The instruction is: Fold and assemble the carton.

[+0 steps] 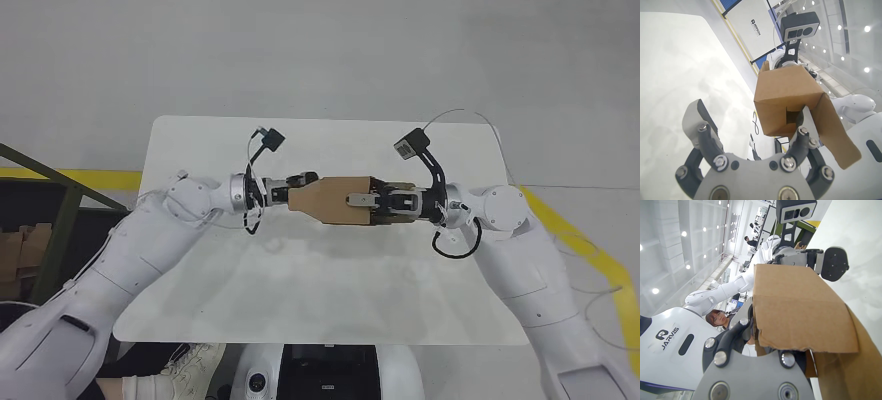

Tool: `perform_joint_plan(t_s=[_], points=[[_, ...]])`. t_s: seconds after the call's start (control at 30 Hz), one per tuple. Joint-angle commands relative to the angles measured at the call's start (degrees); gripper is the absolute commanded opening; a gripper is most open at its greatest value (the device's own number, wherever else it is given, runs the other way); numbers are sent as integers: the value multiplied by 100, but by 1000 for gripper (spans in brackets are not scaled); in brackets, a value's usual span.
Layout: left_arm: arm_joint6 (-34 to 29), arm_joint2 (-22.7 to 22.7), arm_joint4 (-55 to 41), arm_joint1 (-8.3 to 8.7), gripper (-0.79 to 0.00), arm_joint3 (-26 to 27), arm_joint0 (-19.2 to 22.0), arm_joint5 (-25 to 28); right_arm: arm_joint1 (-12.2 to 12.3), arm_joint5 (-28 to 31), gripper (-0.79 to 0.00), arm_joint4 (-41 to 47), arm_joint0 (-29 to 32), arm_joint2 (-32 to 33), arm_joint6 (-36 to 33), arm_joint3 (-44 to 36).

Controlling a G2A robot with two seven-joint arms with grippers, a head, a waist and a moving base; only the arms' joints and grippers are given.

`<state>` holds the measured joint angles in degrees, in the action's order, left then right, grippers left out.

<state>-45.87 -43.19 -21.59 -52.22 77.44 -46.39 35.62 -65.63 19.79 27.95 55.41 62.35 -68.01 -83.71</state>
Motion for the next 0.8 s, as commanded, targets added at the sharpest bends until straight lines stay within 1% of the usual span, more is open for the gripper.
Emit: perform_joint_plan(t_s=[0.0, 0.13, 0.3, 0.43, 0.57, 0.67, 0.77], points=[[-3, -47, -24, -14, 0, -87, -14, 52, 3, 6, -785, 12, 11, 15, 11, 13], [-19, -257, -93, 20, 0, -281, -137, 182, 11, 8, -785, 12, 29, 55, 58, 57], [22, -680, -78, 139, 0, -352, -415, 302, 23, -8, -785, -57, 57, 103, 167, 87], [88, -1078, 42, 263, 0, -73, -733, 348, 28, -69, -785, -182, 62, 109, 287, 96], [176, -1446, 139, 362, 0, 391, -1041, 364, 26, -131, -785, -291, 56, 86, 396, 95], [137, -1597, 274, 403, 0, 766, -1196, 277, 23, -170, -785, -354, 41, 60, 447, 94], [110, -1648, 445, 408, 0, 1047, -1257, 142, 19, -205, -785, -414, 27, 38, 511, 95]])
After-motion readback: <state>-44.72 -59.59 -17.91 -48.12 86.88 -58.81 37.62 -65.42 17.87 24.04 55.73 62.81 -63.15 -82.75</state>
